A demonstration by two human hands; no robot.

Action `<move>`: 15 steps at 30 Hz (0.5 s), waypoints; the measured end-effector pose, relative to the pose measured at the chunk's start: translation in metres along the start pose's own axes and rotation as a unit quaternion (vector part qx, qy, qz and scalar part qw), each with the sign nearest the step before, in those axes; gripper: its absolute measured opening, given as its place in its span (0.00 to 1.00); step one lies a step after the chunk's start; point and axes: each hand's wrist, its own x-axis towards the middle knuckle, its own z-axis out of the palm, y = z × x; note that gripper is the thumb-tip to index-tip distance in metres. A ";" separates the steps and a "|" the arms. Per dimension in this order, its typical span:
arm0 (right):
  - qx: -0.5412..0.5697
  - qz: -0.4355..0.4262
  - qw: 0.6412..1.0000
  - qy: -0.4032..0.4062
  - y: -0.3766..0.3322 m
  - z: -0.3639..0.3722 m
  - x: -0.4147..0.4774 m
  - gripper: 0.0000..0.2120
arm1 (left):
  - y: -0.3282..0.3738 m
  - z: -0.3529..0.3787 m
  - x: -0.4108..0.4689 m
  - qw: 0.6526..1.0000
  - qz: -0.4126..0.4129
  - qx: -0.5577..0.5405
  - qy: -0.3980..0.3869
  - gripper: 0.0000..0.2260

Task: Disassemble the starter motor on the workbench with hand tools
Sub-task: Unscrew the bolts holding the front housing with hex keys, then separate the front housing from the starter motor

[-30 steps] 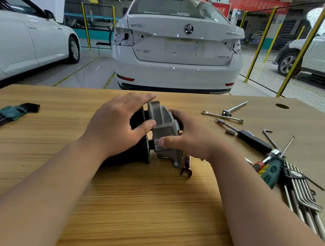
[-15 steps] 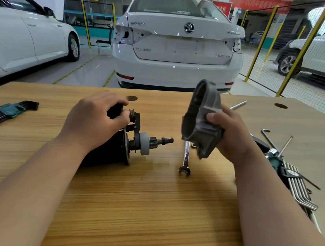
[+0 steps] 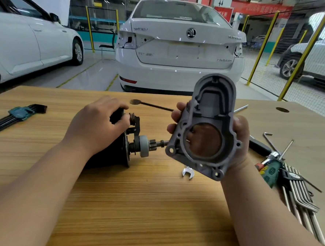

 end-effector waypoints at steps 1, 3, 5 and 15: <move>-0.038 -0.005 0.999 0.033 -0.002 -0.002 0.002 0.36 | 0.000 0.000 0.000 1.000 0.002 0.001 -0.001 0.15; -0.156 0.004 0.972 0.175 -0.011 -0.007 0.012 0.31 | 0.000 -0.001 0.000 1.000 0.002 0.004 -0.003 0.15; -0.320 0.013 0.878 0.356 -0.019 -0.015 0.027 0.24 | 0.000 0.000 0.000 1.000 0.001 0.004 -0.003 0.15; -0.824 0.276 0.388 0.307 0.012 -0.046 0.112 0.21 | -0.001 0.000 -0.001 1.000 0.025 0.002 0.012 0.14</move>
